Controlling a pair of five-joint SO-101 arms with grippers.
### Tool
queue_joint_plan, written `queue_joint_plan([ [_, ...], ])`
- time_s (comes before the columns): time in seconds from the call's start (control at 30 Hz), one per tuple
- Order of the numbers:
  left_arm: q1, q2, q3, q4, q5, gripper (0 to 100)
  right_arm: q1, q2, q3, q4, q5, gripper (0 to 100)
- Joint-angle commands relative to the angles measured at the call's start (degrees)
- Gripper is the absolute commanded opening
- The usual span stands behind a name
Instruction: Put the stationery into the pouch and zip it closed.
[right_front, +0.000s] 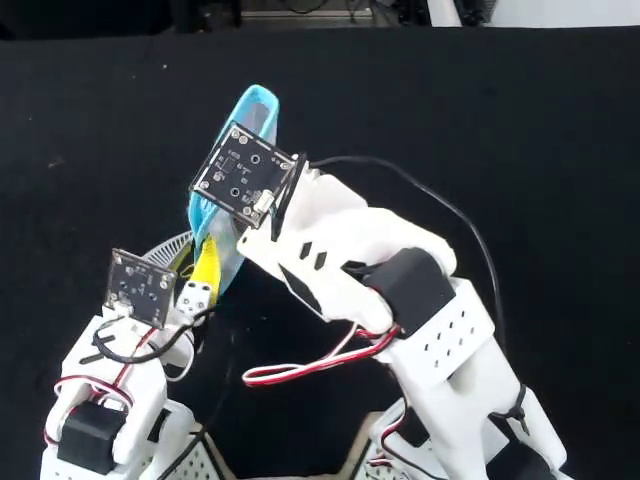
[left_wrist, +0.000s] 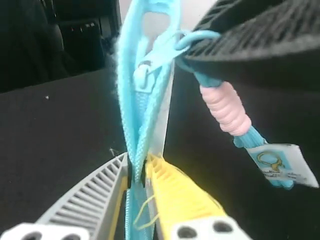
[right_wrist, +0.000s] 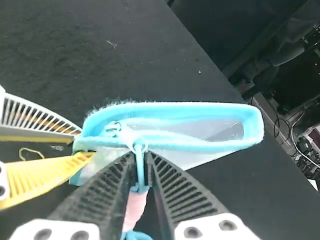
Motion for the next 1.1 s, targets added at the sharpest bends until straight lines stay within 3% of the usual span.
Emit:
queue_joint_plan([
  [0.0,-0.48,-0.44,-5.76,2.02,-2.81,3,0.44,-3.30,0.84,1.49,0.26,1.1],
  [0.23,5.93,-0.44,-10.68,9.85,-2.81,3,1.32,-13.76,10.15,-1.76,0.26,1.1],
  [0.57,7.25,-0.44,-8.04,10.20,-2.90,3,13.63,-21.23,19.91,-10.29,0.26,1.1],
  [1.07,7.16,-0.44,-7.69,10.55,-2.99,3,23.03,-12.70,20.44,-22.59,0.26,1.1],
])
